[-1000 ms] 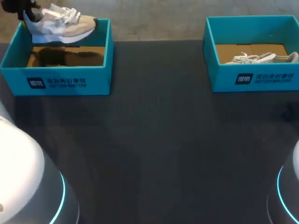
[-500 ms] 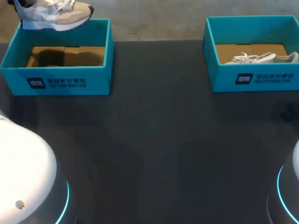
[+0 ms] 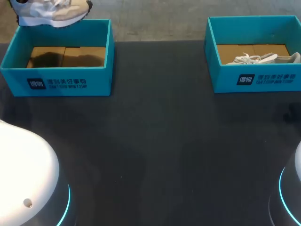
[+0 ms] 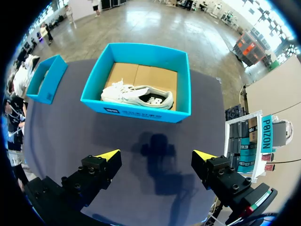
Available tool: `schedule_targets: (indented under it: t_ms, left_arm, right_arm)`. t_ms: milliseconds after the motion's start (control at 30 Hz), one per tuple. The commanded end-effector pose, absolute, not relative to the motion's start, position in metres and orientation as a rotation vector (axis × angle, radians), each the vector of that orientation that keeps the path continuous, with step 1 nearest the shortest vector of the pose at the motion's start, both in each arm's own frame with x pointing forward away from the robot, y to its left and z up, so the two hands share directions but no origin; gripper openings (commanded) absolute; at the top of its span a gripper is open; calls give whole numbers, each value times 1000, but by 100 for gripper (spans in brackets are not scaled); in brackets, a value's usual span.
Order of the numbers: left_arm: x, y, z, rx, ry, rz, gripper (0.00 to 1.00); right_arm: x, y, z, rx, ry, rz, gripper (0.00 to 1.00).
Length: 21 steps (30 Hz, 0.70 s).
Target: Take the shoe out of the shoebox, open the shoe tongue, remove and reinsert the insole, then place the shoe into the shoebox
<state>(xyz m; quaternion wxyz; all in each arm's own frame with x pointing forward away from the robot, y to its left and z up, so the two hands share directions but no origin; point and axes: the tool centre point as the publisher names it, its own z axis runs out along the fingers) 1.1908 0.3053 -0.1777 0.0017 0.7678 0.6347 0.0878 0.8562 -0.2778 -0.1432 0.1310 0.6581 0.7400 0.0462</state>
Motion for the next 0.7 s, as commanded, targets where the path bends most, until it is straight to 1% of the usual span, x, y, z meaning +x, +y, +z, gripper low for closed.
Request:
schedule_targets:
  t_ms: [33,467,700]
  left_arm:
    - [1188,305,-177,2405,1987,285,0]
    - [1188,305,-177,2405,1987,285,0]
    - [1155,294,-171,2384,2060,298,0]
  right_arm:
    - [856,-278,-143,1912,2148,133,100]
    - [856,-278,-143,1912,2148,133,100]
    - [856,-278,-143,1912,2148,133,100]
